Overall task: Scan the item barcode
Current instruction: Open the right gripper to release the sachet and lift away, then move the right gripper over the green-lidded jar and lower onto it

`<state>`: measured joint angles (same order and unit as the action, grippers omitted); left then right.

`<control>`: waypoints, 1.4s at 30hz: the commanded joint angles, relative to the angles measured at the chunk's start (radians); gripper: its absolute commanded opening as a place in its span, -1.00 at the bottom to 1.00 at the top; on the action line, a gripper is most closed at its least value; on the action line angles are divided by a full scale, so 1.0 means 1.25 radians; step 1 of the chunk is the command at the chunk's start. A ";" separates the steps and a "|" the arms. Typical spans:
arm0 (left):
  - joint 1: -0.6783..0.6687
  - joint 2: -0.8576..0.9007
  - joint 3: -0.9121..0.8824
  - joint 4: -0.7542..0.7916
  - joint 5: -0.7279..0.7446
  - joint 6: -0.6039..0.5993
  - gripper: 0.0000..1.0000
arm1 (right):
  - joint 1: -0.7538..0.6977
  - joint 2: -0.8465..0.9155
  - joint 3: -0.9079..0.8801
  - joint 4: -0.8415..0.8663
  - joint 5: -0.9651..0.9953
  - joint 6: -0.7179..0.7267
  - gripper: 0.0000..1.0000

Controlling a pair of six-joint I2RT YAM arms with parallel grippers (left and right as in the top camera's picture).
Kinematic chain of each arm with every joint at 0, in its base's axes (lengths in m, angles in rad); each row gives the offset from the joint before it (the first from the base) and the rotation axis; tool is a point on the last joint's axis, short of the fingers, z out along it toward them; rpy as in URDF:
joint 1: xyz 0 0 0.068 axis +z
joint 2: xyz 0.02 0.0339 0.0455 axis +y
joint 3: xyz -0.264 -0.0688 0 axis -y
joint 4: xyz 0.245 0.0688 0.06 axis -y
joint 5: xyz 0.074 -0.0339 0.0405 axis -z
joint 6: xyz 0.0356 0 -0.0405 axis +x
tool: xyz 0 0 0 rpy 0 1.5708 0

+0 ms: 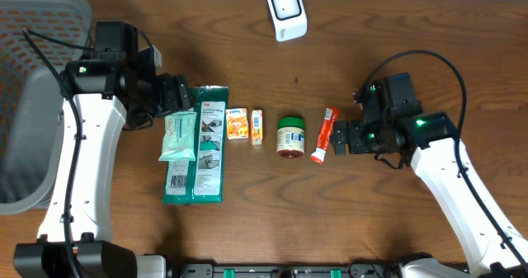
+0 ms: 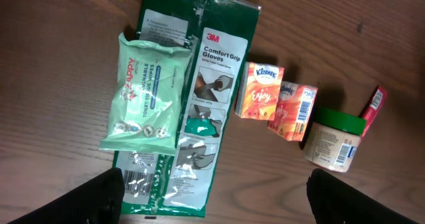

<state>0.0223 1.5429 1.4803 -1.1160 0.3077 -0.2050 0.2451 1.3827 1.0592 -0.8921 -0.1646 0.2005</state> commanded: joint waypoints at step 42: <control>-0.002 0.005 -0.002 -0.002 -0.011 0.010 0.77 | 0.028 0.079 0.389 -0.290 -0.017 0.240 -0.44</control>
<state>0.0223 1.5429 1.4799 -1.1168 0.3065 -0.2050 0.2626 1.4277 1.3815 -1.1778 -0.2390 0.4732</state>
